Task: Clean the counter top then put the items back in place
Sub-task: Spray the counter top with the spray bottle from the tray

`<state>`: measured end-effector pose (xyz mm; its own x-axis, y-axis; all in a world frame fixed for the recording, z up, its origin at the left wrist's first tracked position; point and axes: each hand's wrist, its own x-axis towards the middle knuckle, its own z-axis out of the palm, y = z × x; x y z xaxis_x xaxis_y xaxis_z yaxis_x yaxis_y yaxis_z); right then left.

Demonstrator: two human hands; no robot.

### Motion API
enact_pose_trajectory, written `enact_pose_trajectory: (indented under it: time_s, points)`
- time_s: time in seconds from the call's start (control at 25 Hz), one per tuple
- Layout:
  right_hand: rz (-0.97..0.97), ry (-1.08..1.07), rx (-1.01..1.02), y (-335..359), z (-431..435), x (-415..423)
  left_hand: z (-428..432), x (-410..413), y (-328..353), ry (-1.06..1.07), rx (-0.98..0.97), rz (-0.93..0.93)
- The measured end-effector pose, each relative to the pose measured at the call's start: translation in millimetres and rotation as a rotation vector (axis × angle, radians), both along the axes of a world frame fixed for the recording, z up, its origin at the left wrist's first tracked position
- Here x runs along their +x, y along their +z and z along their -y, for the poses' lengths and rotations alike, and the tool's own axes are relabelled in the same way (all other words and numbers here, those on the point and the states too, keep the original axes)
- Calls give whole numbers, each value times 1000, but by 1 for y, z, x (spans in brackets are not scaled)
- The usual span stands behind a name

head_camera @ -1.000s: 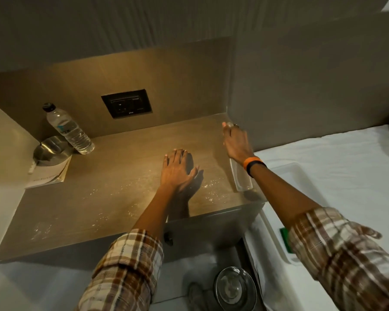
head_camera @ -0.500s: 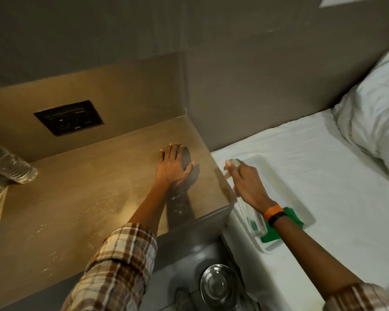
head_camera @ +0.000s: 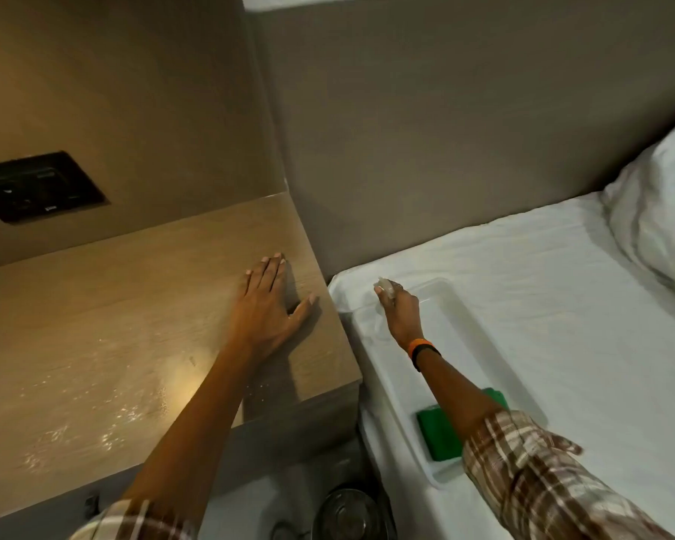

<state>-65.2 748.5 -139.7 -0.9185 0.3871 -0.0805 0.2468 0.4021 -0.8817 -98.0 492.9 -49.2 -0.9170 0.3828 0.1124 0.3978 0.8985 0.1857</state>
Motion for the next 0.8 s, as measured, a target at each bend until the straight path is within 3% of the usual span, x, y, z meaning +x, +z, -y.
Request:
enact_pose_trajectory:
  time_s: [0.24, 0.48, 0.6, 0.8]
  points:
    - [67, 57, -12, -52, -11, -3, -3, 14, 4, 35, -46, 2]
    - [152, 102, 10, -17, -30, 3, -20, 36, 22, 26, -55, 16]
    - [117, 127, 190, 8, -42, 31, -50, 66, 39, -40, 15, -17]
    - [141, 132, 532, 5, -71, 113, -135, 135, 17, -339, 166, -67]
